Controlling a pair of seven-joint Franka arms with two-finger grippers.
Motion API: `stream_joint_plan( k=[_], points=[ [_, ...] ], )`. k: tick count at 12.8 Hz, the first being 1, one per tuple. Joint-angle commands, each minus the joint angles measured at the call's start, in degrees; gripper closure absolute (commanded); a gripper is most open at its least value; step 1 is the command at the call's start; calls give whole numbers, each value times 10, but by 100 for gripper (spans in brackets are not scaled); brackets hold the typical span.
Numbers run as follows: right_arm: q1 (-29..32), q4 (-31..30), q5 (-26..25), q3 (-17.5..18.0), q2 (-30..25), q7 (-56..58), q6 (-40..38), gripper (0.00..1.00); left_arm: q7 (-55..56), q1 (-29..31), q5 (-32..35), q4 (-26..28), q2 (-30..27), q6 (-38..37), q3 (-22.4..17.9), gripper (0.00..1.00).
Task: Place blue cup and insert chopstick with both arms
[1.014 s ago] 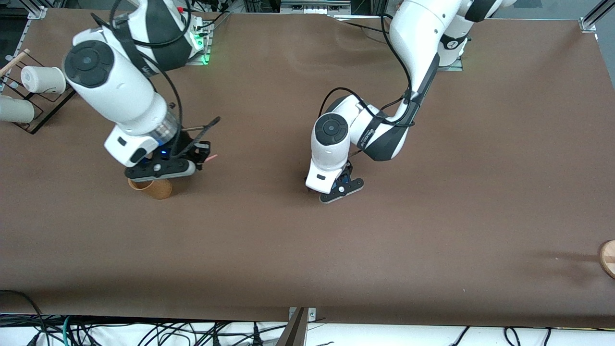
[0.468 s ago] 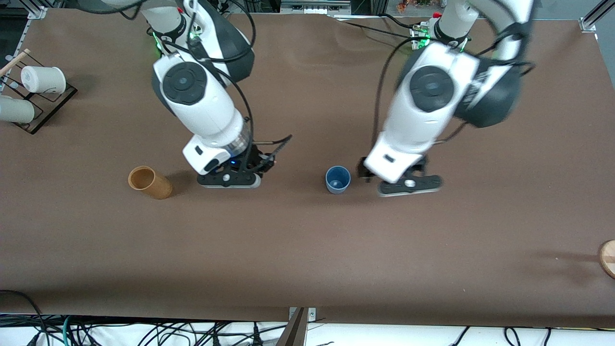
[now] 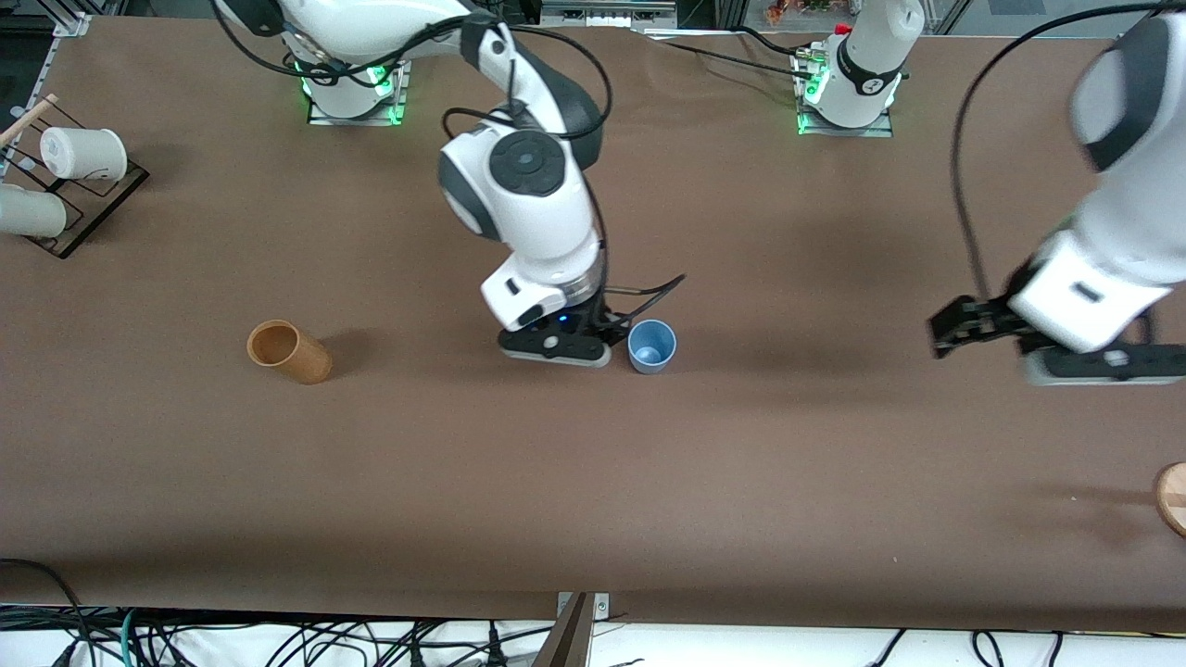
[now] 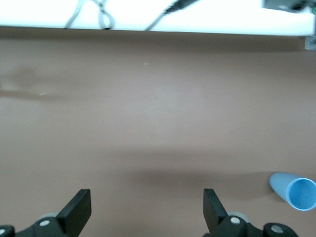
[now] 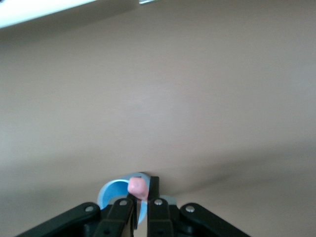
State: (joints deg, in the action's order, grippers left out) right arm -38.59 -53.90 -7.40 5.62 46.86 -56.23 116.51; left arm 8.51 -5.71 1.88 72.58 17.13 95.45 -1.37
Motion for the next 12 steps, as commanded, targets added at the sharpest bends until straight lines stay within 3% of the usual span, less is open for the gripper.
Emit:
stream_joint_plan(
  k=[1, 3, 4, 8, 10, 12],
  points=[
    [-10, 41, -7, -7, 17, -31, 1, 94, -67, 38, 2, 66, -57, -4, -7, 0],
    [-18, 41, -8, -9, 18, -34, 7, 94, -154, 38, 2, 105, -92, -3, -32, 0],
    [-21, 41, -8, -11, 19, -34, 15, 94, -158, 32, 8, 134, -114, 3, -32, 0],
    [-25, 41, -9, -19, 40, -38, 39, 94, -152, 28, 4, 147, -176, 7, -29, 0],
    [-32, 41, -9, -32, 52, -45, 42, 89, -133, 37, -50, 207, -208, 4, -36, 0],
    [-29, 39, -9, -32, 50, -38, 43, 43, -90, 36, -60, 210, -213, -1, -37, 0]
  ],
)
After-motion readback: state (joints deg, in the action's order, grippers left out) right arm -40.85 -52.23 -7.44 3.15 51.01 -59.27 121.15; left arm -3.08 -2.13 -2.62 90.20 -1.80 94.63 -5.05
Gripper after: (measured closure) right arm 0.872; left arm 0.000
